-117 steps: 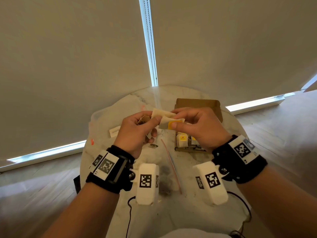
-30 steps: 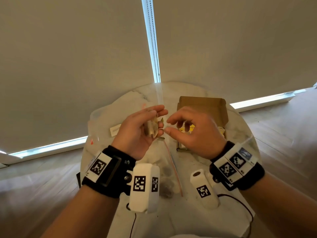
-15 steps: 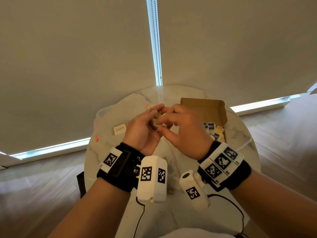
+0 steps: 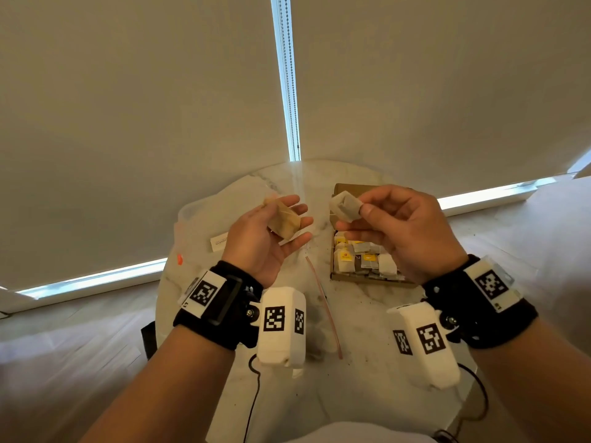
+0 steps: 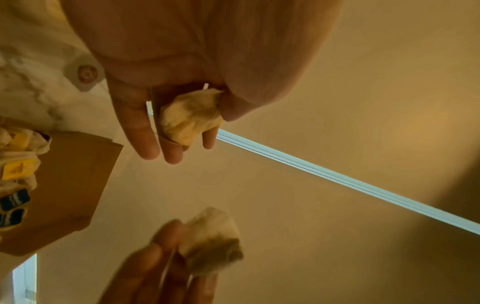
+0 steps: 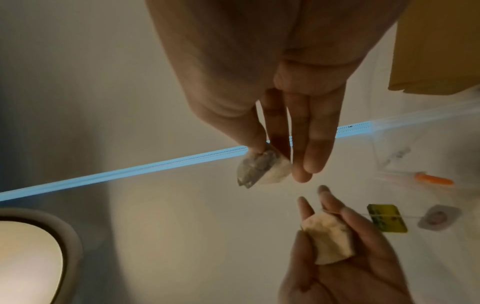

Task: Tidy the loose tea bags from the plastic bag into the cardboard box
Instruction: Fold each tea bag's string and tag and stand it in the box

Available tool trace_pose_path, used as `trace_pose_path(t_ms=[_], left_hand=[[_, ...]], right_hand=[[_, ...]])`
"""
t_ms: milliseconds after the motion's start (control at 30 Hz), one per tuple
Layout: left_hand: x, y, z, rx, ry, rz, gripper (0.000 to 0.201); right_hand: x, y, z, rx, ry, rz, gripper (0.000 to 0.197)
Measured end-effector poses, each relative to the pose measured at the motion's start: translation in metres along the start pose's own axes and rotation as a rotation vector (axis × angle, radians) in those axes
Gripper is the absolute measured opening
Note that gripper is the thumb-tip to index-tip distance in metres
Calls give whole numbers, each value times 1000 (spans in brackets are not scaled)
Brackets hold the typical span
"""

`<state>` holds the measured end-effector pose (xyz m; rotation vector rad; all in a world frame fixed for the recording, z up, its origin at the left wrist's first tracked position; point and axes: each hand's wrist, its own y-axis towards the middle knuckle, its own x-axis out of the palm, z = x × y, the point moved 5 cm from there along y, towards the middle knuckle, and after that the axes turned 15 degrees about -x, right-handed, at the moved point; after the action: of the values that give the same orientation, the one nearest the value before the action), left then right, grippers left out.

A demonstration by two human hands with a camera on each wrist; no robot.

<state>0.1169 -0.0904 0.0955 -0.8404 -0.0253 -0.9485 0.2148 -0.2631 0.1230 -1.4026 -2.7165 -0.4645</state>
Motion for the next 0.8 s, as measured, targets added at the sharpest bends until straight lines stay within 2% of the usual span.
trace_pose_path(t_ms=[200,267,400,500,633,800], left_hand=[[-6,-7,1,21,222,94,33],[-12,-8,5,48,288,151,36],[-18,-9,13,142,282,194,36],[-16,-10,17,214,296,181,39],[-7,-18,21,302,373,135,33],[2,-24,29,396,351,78,24]], right_hand=[[-5,8,0,24,156,101,13],[-9,10,-1,45,173,137,4],[-22,14,3,86,216,230,21],[-33,15,15,92,91,265,26],[-41,4,37,170,-10,246,16],[-21,-16,56,309,189,76,18]])
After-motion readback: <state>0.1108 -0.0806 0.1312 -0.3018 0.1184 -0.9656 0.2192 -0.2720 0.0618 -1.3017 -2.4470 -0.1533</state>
